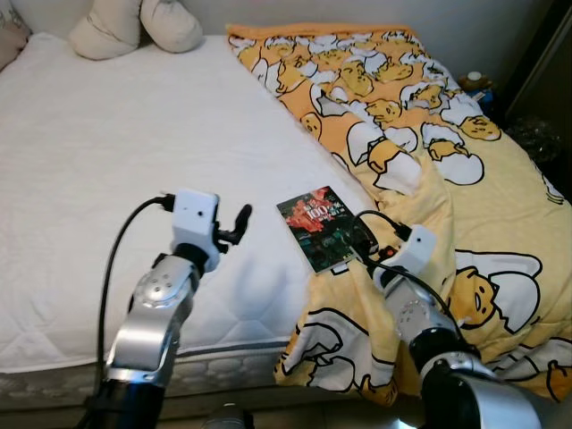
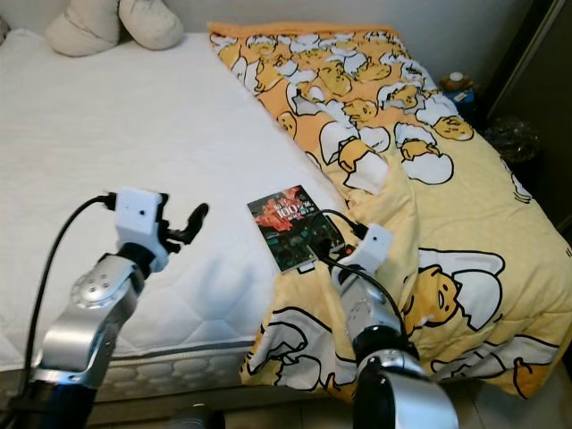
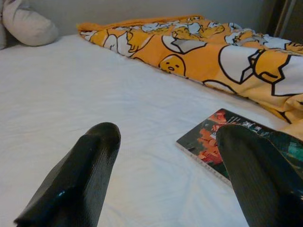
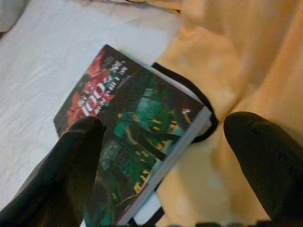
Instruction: Clean up the room
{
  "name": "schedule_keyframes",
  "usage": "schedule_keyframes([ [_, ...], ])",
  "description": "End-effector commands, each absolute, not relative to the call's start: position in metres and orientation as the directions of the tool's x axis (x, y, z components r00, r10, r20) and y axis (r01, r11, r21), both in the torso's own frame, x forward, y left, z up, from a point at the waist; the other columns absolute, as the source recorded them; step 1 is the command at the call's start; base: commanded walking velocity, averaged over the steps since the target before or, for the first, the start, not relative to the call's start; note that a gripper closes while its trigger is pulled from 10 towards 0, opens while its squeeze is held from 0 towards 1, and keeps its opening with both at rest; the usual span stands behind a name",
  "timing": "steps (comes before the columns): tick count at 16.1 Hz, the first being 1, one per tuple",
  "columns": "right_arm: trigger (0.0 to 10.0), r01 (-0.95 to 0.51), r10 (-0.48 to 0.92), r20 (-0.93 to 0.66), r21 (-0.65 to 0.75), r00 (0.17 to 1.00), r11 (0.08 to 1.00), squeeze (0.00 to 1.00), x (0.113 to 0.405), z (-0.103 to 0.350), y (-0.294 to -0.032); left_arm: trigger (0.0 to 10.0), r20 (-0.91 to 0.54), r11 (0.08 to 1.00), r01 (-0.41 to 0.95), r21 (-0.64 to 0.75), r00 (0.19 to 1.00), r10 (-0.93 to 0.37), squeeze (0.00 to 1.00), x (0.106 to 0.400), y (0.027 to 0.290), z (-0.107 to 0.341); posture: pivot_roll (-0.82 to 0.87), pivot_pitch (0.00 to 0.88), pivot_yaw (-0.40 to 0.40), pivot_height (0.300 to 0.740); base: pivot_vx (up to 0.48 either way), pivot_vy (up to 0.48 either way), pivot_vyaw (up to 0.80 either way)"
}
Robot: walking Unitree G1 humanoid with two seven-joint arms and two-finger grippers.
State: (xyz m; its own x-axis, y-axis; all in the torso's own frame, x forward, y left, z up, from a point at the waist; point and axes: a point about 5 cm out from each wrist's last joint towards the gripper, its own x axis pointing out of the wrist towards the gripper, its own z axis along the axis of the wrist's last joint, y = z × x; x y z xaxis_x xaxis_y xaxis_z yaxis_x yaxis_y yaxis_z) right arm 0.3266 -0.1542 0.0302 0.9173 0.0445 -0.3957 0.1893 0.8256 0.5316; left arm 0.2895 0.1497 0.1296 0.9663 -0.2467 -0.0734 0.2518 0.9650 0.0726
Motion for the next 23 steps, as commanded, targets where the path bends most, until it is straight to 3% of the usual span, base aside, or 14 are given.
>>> schedule_keyframes([
  [1, 10.0, 0.222, 0.032, -0.41, 0.555, 0.911, 0.802, 0.0, 0.33, 0.032, -0.155, 10.0, -0.07, 0.963, 0.258, 0.078, 0.965, -0.253, 0.0, 0.286, 0.151, 0.134, 0.25, 0.086, 0.007, 0.74, 0.0, 0.0, 0.0],
  [4, 10.0, 0.25, 0.045, -0.445, 0.58, 0.895, 0.775, 0.0, 0.33, 0.029, -0.151, 10.0, -0.079, 0.965, 0.25, 0.076, 0.966, -0.244, 0.0, 0.282, 0.152, 0.134, 0.26, 0.098, 0.001, 0.74, 0.0, 0.0, 0.0],
  [11, 10.0, 0.236, 0.076, -0.503, 0.528, 0.861, 0.816, 0.0, 0.333, 0.028, -0.14, 10.0, -0.097, 0.963, 0.263, 0.062, 0.962, -0.257, 0.0, 0.277, 0.144, 0.132, 0.25, 0.118, -0.011, 0.74, 0.0, 0.0, 0.0],
  [23, 10.0, 0.085, 0.108, -0.425, 0.41, 0.899, 0.908, 0.0, 0.349, 0.05, -0.122, 10.0, -0.104, 0.966, 0.244, 0.08, 0.966, -0.236, 0.0, 0.269, 0.148, 0.134, 0.29, 0.156, -0.022, 0.74, 0.0, 0.0, 0.0],
])
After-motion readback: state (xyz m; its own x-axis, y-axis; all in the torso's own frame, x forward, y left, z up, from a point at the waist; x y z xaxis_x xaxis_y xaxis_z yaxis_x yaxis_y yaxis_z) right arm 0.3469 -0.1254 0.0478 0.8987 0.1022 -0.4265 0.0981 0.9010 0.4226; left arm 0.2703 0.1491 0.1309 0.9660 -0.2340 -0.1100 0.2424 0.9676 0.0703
